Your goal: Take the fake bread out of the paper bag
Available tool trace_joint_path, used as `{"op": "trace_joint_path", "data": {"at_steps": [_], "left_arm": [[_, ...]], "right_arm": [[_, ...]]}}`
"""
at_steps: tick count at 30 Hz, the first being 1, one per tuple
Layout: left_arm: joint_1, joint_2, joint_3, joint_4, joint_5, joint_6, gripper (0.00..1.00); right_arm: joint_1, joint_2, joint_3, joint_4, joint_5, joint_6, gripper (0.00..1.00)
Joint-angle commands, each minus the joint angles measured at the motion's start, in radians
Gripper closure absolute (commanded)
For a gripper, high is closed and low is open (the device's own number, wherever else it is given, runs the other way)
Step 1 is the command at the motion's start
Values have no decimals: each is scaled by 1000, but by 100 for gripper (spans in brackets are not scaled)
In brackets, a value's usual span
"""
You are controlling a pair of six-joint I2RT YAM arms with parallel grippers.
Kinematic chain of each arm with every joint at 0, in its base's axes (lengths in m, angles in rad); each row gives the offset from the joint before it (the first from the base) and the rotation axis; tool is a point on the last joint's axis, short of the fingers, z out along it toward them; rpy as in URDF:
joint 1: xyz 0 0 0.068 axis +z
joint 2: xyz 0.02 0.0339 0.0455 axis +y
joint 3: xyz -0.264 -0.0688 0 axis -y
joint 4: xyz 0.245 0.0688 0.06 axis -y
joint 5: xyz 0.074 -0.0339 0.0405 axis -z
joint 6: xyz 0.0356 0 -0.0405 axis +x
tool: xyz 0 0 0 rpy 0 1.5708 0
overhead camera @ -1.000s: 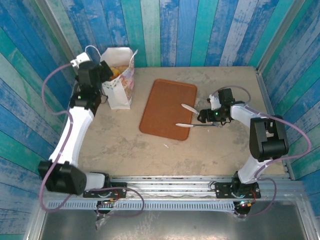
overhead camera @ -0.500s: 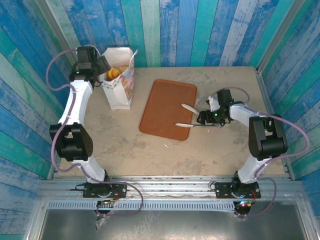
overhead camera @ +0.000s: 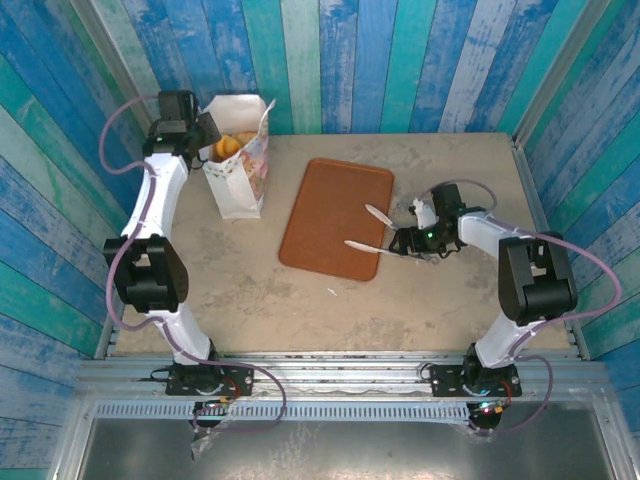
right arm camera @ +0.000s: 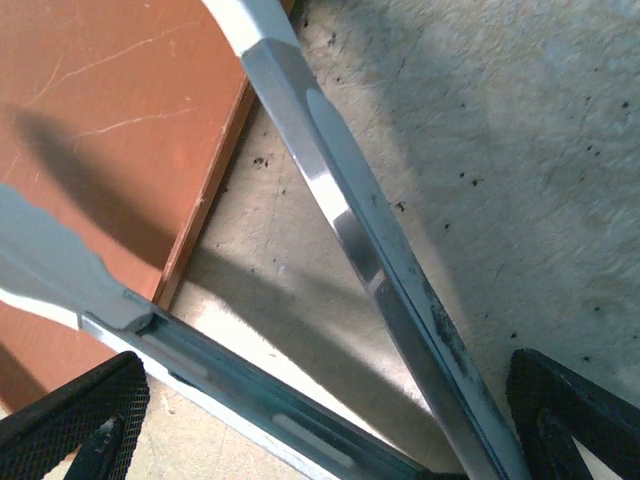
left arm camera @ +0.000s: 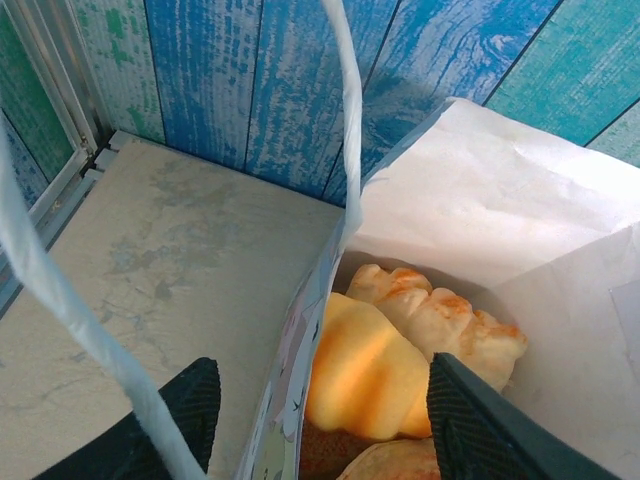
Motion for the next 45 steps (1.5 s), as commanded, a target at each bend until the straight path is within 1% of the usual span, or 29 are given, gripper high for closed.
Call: {"op": "trace_joint_path", "data": {"at_steps": [1, 7, 10, 15, 19, 24, 27, 31, 33, 34, 38, 40, 42, 45], "left_arm": [[2, 39, 24, -2, 22, 12, 44], [2, 41, 30, 5, 29, 16, 47], [2, 49, 38, -1, 30, 22, 49], [2, 68, 57, -19, -10, 49, 53], [2, 119, 133, -94, -63, 90, 56], [2, 204, 273, -213, -110, 141, 59], [2, 246, 341, -252, -84, 158, 63], [2, 280, 381, -264, -39, 163, 66], [2, 292, 393, -264, -21, 162, 68], [2, 298, 400, -266, -14, 163, 71], [1, 313, 415, -277, -10, 169, 87], [1, 308, 414, -277, -8, 176, 92], [-5, 298, 414, -272, -17, 194, 96], [-33, 275, 410, -259, -81, 240, 98]], "right_arm": [[17, -36, -46, -44, -18, 20, 5], [45, -64, -50, -60, 1, 36, 5], [69, -67, -49, -78, 32, 51, 5], [94, -66, -59, -83, 67, 84, 5], [108, -65, -56, -85, 96, 102, 5], [119, -58, -46, -86, 120, 123, 5], [131, -52, -40, -86, 136, 130, 5], [143, -45, -37, -83, 154, 135, 5], [144, -43, -38, -83, 156, 137, 5], [145, -40, -38, -83, 157, 135, 5], [147, -40, -34, -84, 165, 133, 4], [148, -40, -32, -86, 168, 132, 4], [148, -38, -32, -86, 168, 130, 5], [156, -35, -32, -86, 166, 131, 5]]}}
